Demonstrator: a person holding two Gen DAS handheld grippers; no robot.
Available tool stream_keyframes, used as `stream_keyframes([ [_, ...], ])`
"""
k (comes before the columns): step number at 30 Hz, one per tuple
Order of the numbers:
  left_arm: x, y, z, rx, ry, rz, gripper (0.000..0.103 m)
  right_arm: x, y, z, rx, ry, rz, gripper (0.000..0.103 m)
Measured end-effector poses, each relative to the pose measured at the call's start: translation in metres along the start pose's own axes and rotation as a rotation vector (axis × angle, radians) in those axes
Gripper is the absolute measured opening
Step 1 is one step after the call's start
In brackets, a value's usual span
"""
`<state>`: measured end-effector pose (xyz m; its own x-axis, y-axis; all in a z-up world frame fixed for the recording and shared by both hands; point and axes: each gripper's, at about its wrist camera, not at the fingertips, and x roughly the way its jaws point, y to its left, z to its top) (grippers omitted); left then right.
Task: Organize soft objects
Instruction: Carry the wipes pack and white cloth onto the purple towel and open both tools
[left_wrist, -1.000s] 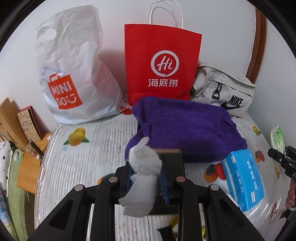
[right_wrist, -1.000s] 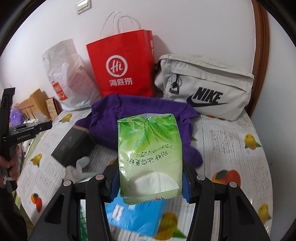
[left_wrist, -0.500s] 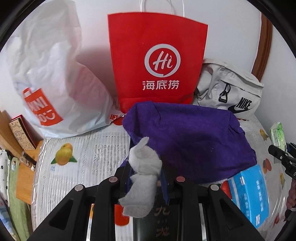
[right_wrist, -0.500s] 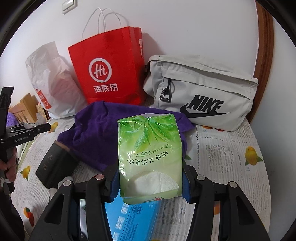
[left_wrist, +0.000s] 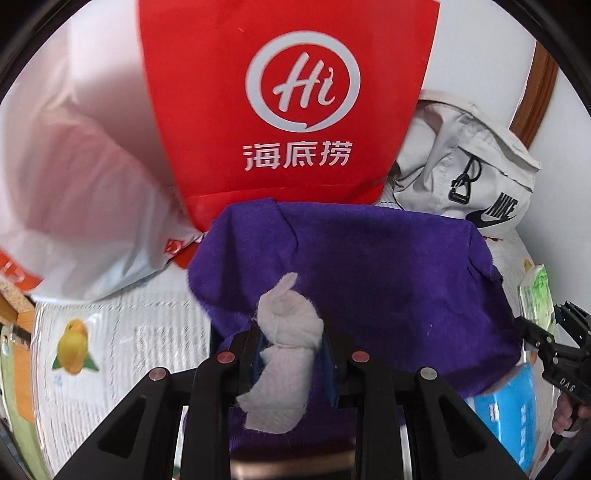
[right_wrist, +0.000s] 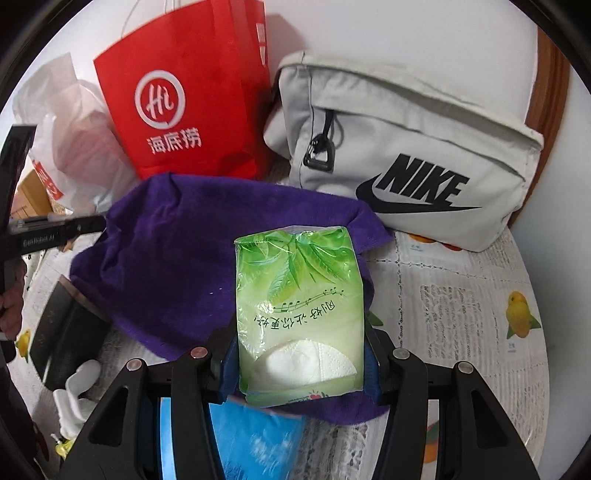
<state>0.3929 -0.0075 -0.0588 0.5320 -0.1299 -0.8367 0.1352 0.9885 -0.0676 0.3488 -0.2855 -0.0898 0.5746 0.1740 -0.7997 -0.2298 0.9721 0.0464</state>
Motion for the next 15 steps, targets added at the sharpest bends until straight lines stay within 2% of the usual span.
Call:
stream_keyframes([
  [7, 0.035, -0.001, 0.018, -0.019, 0.059, -0.022, 0.024, 0.029, -0.007, 0.011, -0.009, 0.057, 0.019, 0.053],
  [15, 0.058, -0.004, 0.024, -0.027, 0.102, -0.033, 0.025, 0.052, -0.007, 0.017, -0.017, 0.12, 0.039, 0.053],
])
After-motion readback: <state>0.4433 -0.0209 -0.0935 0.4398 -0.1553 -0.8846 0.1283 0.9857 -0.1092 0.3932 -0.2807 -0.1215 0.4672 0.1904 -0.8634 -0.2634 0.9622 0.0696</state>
